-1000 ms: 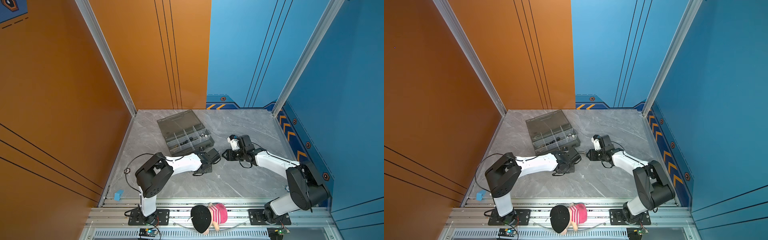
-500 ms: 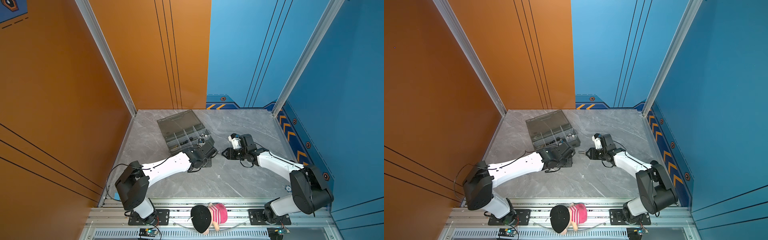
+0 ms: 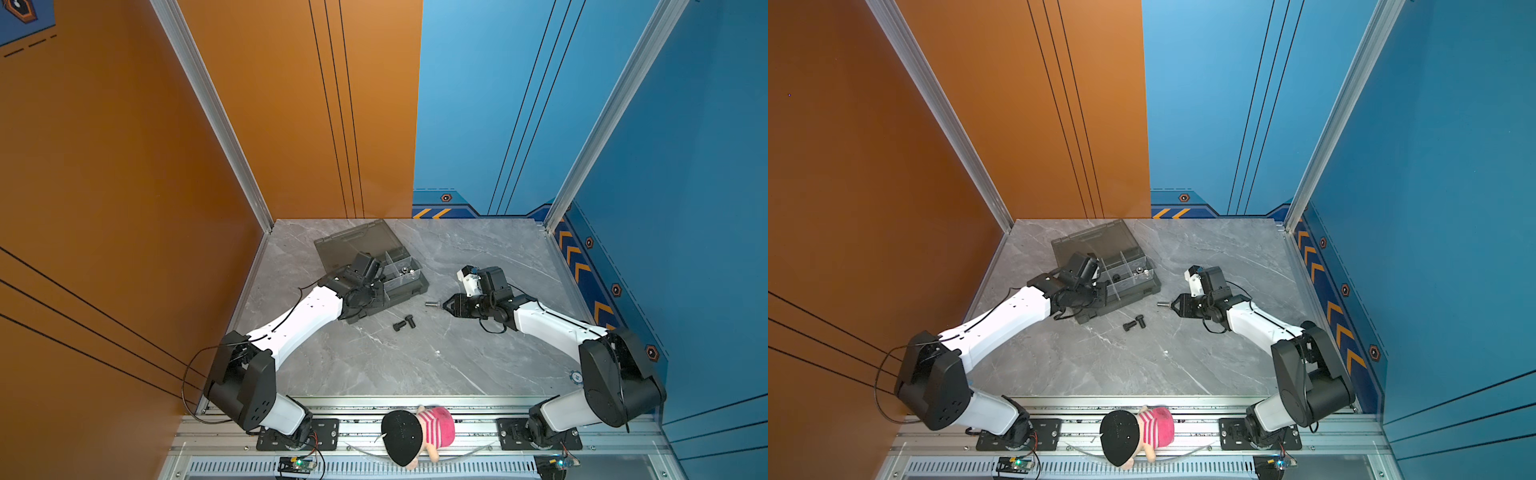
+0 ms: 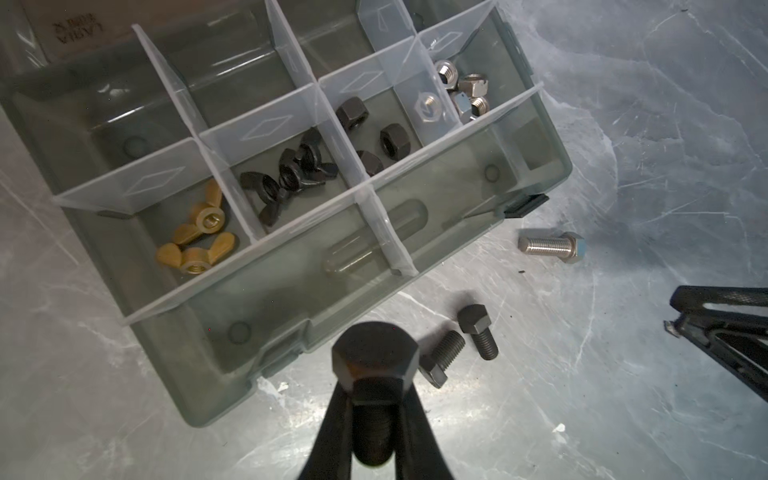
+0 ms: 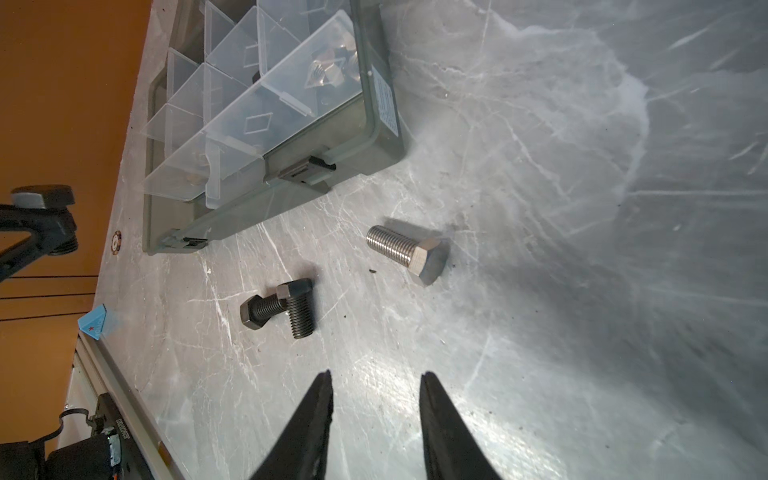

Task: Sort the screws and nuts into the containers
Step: 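Lift the black hex bolt and carry it over a box compartment, then open the left gripper to drop the black bolt into the compartment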

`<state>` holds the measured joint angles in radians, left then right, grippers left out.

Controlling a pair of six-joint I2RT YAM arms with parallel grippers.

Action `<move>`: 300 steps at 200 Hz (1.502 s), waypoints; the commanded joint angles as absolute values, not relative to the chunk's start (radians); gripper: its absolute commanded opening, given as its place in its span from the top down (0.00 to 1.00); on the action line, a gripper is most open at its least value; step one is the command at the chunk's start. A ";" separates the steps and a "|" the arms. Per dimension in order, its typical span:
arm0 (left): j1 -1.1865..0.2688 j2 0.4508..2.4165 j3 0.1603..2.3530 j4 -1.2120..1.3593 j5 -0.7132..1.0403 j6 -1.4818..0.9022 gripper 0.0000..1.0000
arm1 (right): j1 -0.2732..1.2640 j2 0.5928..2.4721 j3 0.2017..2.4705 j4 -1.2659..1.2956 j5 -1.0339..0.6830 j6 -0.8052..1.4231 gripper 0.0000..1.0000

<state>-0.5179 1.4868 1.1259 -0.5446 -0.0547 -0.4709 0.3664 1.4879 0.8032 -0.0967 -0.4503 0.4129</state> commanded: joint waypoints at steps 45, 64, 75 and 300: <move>-0.424 1.559 1.114 -0.578 -0.015 -0.250 1.00 | 0.380 1.503 0.830 -0.130 -0.456 0.431 0.62; -0.409 1.583 1.118 -0.577 -0.012 -0.226 1.00 | 0.382 1.503 0.829 -0.133 -0.454 0.431 0.62; -0.407 1.593 1.124 -0.580 -0.013 -0.213 1.00 | 0.383 1.504 0.830 -0.134 -0.453 0.431 0.62; -0.451 1.561 1.129 -0.567 -0.091 -0.232 0.47 | 0.388 1.512 0.830 -0.144 -0.460 0.430 0.62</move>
